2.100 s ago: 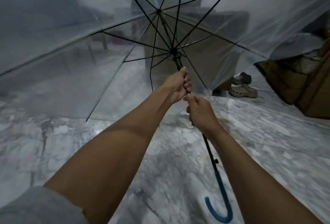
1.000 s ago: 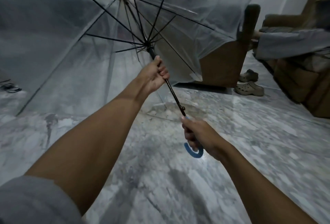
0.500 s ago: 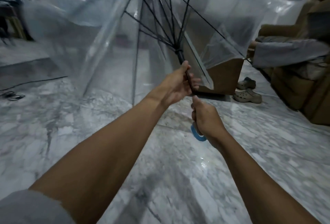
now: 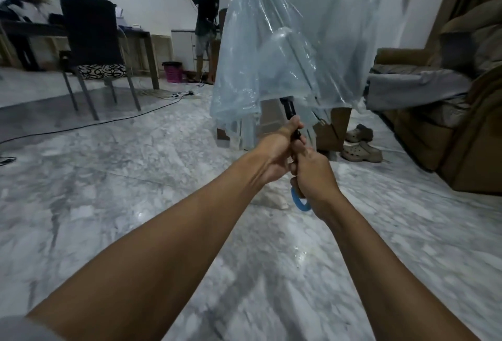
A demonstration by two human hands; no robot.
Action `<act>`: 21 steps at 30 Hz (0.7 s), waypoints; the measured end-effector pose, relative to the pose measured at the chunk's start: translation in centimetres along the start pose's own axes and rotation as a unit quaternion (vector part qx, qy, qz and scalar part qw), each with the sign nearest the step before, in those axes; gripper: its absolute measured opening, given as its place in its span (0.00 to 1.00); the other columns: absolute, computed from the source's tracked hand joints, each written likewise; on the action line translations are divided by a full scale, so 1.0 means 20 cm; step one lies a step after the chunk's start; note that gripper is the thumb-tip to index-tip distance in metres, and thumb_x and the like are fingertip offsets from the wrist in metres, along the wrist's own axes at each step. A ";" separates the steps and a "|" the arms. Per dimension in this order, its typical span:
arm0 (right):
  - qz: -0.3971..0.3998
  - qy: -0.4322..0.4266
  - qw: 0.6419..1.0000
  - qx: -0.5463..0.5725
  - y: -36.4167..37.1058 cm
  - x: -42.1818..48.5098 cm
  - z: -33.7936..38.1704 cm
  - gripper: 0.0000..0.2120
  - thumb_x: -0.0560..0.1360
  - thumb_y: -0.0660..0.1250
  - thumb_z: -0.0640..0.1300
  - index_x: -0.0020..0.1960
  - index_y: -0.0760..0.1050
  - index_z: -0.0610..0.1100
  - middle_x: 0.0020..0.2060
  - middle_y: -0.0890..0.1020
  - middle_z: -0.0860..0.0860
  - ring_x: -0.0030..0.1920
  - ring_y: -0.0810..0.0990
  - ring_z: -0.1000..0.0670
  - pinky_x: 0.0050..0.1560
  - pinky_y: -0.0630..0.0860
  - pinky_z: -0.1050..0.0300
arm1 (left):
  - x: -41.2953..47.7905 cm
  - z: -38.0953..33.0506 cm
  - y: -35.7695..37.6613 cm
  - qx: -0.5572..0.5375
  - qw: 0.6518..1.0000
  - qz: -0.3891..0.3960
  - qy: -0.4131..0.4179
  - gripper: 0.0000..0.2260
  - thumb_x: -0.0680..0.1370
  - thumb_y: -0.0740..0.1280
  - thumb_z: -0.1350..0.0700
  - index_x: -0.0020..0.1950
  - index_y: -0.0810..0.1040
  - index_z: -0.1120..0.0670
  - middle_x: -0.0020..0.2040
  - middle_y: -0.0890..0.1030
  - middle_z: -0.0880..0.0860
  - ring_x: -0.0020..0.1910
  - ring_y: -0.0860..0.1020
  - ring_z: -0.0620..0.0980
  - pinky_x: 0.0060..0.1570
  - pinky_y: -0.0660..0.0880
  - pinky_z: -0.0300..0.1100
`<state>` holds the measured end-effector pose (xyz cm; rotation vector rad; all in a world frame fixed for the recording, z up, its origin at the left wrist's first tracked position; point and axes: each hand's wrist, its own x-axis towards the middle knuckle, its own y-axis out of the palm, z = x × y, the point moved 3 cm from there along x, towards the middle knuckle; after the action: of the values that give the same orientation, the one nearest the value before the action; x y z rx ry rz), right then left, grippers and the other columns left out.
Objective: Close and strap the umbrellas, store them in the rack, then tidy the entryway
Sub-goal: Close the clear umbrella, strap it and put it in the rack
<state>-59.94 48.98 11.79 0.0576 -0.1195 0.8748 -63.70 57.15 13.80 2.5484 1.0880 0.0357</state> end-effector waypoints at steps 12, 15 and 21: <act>-0.009 0.003 1.000 0.029 0.03 0.03 -0.07 0.21 0.83 0.56 0.53 0.34 0.68 0.47 0.20 0.66 0.54 0.19 0.63 0.56 0.20 0.59 0.65 | -0.03 0.02 0.00 -0.080 0.994 0.074 -0.030 0.11 0.82 0.61 0.48 0.43 0.73 0.52 0.31 0.74 0.52 0.40 0.77 0.53 0.25 0.76 0.36; -0.008 0.018 0.999 0.035 0.01 0.04 -0.06 0.18 0.83 0.56 0.53 0.38 0.69 0.46 0.21 0.66 0.54 0.21 0.61 0.55 0.21 0.58 0.65 | -0.02 0.01 -0.02 -0.050 0.996 0.070 -0.027 0.11 0.81 0.61 0.48 0.45 0.77 0.51 0.33 0.74 0.52 0.40 0.76 0.51 0.30 0.75 0.37; -0.054 0.008 0.998 -0.036 -0.09 0.06 -0.04 0.21 0.82 0.58 0.52 0.33 0.74 0.48 0.18 0.71 0.56 0.21 0.68 0.57 0.27 0.63 0.60 | -0.08 -0.03 0.01 0.159 0.983 0.079 -0.038 0.11 0.83 0.54 0.59 0.51 0.75 0.58 0.40 0.75 0.54 0.38 0.73 0.48 0.46 0.75 0.43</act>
<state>-57.75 48.81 11.19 -0.0103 -0.1310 0.7616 -64.75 56.17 14.54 2.8882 0.9240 -0.2081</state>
